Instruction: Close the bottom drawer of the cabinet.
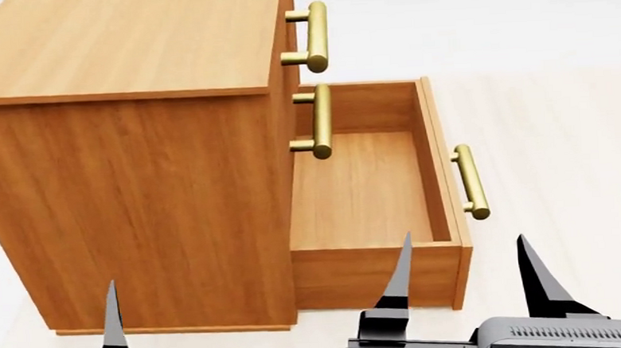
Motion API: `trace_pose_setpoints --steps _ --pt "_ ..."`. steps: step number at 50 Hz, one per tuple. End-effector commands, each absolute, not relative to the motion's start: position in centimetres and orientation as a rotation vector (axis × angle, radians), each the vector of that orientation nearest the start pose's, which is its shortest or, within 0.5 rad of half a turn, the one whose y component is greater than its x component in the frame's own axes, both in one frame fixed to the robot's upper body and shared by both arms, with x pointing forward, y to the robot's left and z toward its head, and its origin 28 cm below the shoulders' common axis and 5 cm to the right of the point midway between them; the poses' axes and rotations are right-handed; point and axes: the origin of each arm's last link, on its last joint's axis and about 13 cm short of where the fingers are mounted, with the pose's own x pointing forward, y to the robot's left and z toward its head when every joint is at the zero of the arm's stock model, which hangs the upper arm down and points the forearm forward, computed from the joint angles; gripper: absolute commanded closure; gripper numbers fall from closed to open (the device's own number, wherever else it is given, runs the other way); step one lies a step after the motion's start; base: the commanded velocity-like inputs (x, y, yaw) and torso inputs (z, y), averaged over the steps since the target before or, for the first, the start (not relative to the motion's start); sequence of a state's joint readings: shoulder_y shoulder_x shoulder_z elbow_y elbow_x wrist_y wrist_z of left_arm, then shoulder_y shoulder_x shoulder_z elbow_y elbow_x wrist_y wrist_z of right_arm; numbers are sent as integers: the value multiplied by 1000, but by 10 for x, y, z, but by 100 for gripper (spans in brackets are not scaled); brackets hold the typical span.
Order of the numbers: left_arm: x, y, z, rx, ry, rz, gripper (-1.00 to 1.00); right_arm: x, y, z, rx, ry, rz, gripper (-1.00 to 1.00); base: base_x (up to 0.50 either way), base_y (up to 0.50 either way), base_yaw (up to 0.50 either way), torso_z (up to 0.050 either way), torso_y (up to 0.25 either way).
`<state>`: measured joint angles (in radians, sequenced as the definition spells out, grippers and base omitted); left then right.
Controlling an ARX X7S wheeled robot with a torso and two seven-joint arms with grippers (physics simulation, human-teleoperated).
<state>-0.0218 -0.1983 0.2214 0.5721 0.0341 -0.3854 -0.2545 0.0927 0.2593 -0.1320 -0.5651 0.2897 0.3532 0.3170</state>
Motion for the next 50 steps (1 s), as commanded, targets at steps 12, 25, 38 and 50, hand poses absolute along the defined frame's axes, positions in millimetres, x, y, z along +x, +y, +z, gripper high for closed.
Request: trace_pose_setpoints --steps 12,25,38,50 --pt "197 200 108 163 -220 22 -100 214 -105 123 -47 -223 -90 -100 395 0 0 0 1" --pt "195 200 107 161 -219 25 -100 196 -114 182 -106 -371 -141 -100 0 0 0 0 0" --pt "196 201 105 161 -215 24 -100 210 -154 168 -115 -334 -220 -100 0 0 0 0 0" --pt "196 201 104 163 -213 25 -100 226 -177 118 -94 -225 -273 -100 0 0 0 0 0"
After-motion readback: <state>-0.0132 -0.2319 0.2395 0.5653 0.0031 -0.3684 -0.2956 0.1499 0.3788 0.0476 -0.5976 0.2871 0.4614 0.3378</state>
